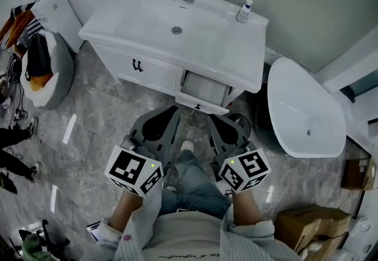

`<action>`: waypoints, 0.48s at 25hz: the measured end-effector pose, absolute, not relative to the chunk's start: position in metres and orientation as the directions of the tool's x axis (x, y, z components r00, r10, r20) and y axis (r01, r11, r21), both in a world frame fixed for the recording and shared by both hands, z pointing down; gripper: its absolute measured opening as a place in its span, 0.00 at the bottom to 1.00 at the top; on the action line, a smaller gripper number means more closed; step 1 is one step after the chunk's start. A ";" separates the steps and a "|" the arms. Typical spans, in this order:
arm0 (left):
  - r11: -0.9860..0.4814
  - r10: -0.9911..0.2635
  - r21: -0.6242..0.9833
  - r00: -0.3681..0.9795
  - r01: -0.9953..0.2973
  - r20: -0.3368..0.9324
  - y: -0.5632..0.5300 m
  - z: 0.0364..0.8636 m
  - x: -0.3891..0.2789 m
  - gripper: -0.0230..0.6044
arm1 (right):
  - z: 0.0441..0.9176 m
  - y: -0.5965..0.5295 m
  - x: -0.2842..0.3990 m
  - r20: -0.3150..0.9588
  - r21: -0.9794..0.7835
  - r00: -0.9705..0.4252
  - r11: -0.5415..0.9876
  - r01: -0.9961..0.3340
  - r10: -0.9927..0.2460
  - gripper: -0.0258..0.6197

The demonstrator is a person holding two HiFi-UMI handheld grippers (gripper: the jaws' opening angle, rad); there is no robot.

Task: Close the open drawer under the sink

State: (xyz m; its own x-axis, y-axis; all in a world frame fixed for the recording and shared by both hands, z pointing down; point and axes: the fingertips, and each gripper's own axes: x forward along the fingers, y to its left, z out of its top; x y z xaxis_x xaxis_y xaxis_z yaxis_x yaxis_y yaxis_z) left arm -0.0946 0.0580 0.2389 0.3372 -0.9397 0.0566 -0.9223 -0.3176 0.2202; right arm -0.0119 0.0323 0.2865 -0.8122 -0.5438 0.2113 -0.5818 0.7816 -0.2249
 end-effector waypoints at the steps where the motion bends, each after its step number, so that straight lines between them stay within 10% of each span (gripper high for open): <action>1: -0.318 -0.940 0.219 0.337 -0.923 0.056 0.046 0.236 -0.095 0.06 | 0.285 0.020 -0.013 0.214 -0.224 -0.813 0.783 -0.580 -0.541 0.06; 12: -0.341 -0.935 0.197 0.353 -0.919 0.028 -0.064 0.221 -0.086 0.06 | 0.270 -0.090 -0.004 0.192 -0.217 -0.803 0.774 -0.595 -0.564 0.06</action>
